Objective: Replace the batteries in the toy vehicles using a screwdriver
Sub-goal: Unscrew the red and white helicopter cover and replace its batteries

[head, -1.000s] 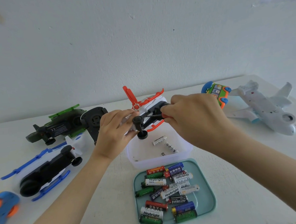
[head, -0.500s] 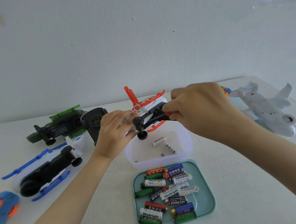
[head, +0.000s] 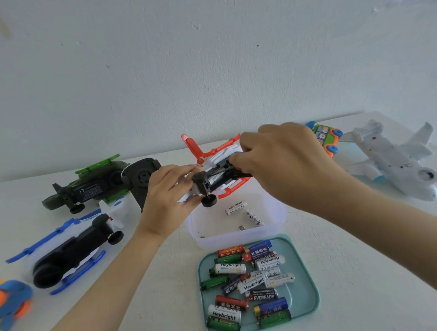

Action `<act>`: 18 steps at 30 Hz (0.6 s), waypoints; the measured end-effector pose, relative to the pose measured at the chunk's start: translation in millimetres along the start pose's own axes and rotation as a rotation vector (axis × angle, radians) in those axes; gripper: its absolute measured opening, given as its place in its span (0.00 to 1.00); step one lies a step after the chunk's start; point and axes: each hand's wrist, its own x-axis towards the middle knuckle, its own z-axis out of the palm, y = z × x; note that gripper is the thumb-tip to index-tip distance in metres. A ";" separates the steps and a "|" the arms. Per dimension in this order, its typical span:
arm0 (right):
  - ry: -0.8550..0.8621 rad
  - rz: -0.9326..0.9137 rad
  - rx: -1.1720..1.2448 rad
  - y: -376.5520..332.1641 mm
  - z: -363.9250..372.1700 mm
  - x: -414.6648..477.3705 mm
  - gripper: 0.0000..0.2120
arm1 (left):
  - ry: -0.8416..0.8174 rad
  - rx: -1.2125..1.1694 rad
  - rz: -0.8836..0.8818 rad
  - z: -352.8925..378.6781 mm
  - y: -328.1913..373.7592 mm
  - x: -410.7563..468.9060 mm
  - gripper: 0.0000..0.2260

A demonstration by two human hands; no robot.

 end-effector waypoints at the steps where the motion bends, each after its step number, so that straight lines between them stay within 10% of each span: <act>1: 0.005 -0.025 -0.005 2.0 -0.9 1.4 0.10 | 0.002 -0.010 0.006 -0.4 -0.5 0.0 0.12; 18: -0.108 0.142 0.278 1.8 -9.0 -15.0 0.16 | 0.069 -0.086 -0.105 6.1 4.3 -0.2 0.16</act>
